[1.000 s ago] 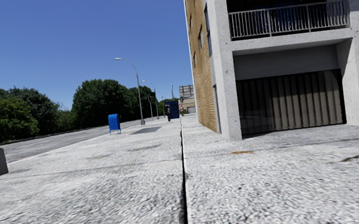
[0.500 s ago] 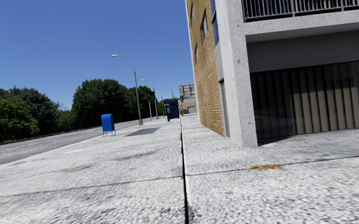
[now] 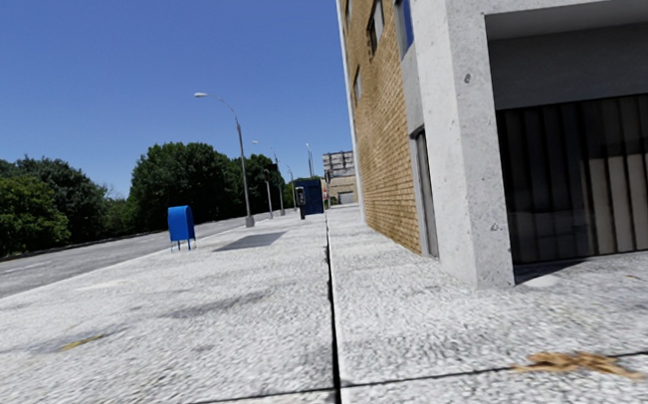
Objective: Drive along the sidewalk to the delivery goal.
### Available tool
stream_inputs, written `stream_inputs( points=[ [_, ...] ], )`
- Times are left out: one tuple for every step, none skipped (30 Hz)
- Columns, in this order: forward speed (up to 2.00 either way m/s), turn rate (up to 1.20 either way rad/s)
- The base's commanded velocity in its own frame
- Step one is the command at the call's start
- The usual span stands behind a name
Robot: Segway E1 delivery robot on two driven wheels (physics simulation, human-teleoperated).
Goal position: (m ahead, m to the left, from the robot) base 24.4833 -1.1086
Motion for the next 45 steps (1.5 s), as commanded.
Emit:
stream_inputs(
  points=[
    [2.00, 0.00],
    [2.00, 0.00],
    [2.00, 0.00],
    [2.00, 0.00],
    [2.00, 0.00],
    [2.00, 0.00],
    [2.00, 0.00],
    [2.00, 0.00],
    [2.00, 0.00],
    [2.00, 0.00],
    [2.00, 0.00],
    [2.00, 0.00],
    [2.00, 0.00],
    [2.00, 0.00],
    [2.00, 0.00],
    [2.00, 0.00],
    [2.00, 0.00],
    [2.00, 0.00],
    [2.00, 0.00],
    [2.00, 0.00],
    [2.00, 0.00],
    [2.00, 0.00],
    [2.00, 0.00],
    [2.00, 0.00],
    [2.00, 0.00],
    [2.00, 0.00],
    [2.00, 0.00],
    [2.00, 0.00],
    [2.00, 0.00],
    [2.00, 0.00],
    [2.00, 0.00],
    [2.00, 0.00],
    [2.00, 0.00],
    [2.00, 0.00],
    [2.00, 0.00],
    [2.00, 0.00],
    [2.00, 0.00],
    [2.00, 0.00],
    [2.00, 0.00],
    [2.00, 0.00],
    [2.00, 0.00],
    [2.00, 0.00],
    [2.00, 0.00],
    [2.00, 0.00],
    [2.00, 0.00]
  ],
)
